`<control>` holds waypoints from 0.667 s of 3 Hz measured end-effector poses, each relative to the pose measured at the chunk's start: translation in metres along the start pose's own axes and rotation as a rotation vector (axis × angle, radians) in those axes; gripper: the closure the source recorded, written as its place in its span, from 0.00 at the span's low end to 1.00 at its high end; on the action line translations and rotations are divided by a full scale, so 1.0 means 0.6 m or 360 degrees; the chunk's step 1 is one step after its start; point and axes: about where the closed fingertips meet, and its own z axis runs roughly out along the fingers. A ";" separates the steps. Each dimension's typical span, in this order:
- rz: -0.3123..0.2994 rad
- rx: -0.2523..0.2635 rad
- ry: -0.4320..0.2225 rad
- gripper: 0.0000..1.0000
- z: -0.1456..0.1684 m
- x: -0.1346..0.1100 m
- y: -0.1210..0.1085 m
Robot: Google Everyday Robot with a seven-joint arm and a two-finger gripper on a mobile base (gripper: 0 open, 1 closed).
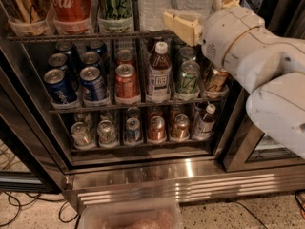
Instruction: Pick water bottle from top shelf of fridge
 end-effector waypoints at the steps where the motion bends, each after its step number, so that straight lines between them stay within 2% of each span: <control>1: -0.0016 -0.0089 -0.0036 0.26 0.003 -0.003 0.016; 2: -0.0025 -0.0188 -0.0068 0.21 -0.001 -0.011 0.037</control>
Offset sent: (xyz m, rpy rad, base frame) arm 0.0254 -0.0213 -0.0127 0.0463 0.0268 -0.2386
